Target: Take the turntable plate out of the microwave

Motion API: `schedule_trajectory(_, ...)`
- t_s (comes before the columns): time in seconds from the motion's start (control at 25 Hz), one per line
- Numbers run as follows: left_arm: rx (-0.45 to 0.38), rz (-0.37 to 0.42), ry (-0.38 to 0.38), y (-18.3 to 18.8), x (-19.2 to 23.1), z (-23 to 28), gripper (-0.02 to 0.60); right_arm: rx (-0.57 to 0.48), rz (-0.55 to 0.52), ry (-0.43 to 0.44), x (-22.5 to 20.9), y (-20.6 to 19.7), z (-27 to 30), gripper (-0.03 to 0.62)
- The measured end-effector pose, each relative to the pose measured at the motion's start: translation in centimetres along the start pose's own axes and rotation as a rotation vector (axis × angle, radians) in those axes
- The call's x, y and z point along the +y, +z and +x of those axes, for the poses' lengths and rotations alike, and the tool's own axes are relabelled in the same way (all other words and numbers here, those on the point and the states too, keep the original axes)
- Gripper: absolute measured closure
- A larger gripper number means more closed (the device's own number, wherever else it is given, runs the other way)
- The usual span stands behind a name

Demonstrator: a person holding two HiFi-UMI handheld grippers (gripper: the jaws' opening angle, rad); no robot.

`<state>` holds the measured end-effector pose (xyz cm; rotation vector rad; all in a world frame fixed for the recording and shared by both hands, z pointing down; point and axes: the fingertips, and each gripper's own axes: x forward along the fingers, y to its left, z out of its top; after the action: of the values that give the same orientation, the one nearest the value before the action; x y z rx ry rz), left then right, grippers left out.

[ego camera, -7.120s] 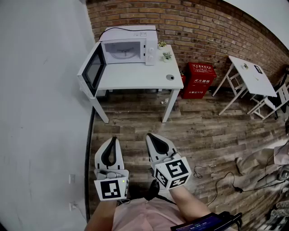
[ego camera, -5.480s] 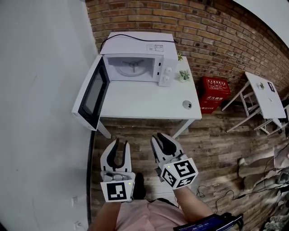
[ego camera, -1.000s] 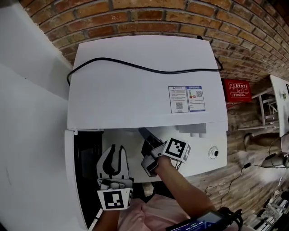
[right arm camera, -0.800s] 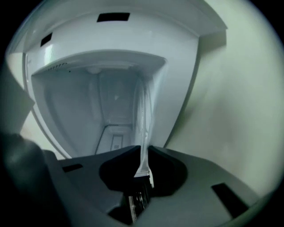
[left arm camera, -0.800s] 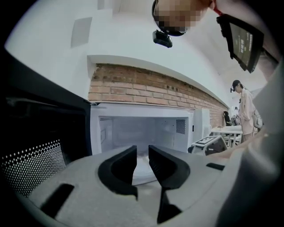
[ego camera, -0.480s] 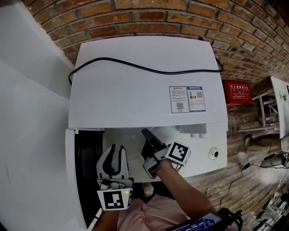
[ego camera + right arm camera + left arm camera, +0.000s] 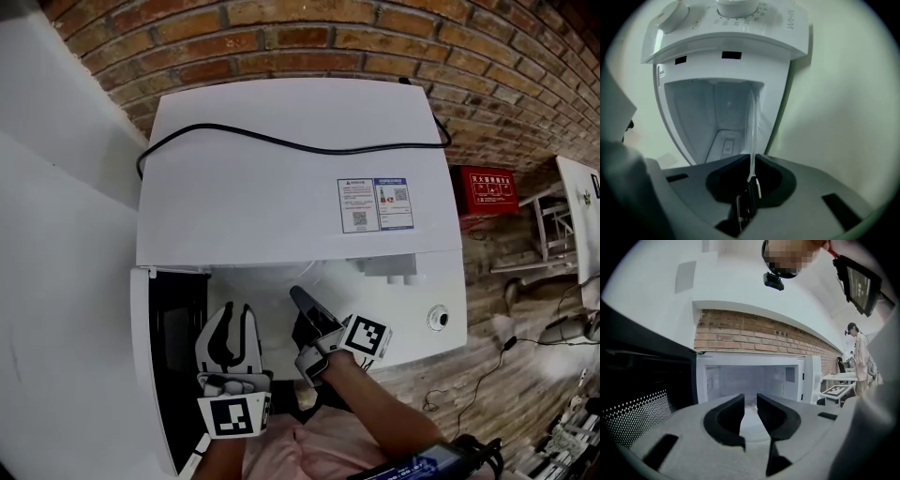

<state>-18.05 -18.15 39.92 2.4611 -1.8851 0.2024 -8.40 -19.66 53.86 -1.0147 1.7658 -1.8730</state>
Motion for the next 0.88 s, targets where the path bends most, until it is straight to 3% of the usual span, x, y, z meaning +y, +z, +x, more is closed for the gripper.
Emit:
schedule_trajectory(0.12, 0.003, 0.002, 0.001, -0.1, 0.0, -0.1, 0.489, -0.002, 0.011, -0.002, -0.6, 0.4, 0.5, 0.487)
schedule_trajectory(0.32, 0.018, 0.008, 0.0, -0.4, 0.4, -0.3, 0.489, 0.025, 0.023, 0.068, -0.3, 1.0, 3.1, 0.456)
schedule_trajectory(0.4, 0.018, 0.002, 0.001, -0.4, 0.5, -0.3, 0.489, 0.017, 0.026, 0.087, 0.0, 1.4, 3.6, 0.481)
schedule_trajectory(0.48, 0.002, 0.008, 0.008, -0.1, 0.6, -0.4, 0.489, 0.016, -0.004, 0.084, 0.3, 1.6, 3.8, 0.546)
schedule_trajectory(0.68, 0.037, -0.012, 0.014, -0.4, 0.4, -0.7, 0.489, 0.019, -0.063, 0.1, 0.9, 1.3, 3.2, 0.549)
schedule_trajectory(0.88, 0.008, 0.015, 0.021, -0.2, 0.4, -1.2, 0.489, 0.019, -0.067, 0.122, 0.8, 0.0, 1.4, 0.549)
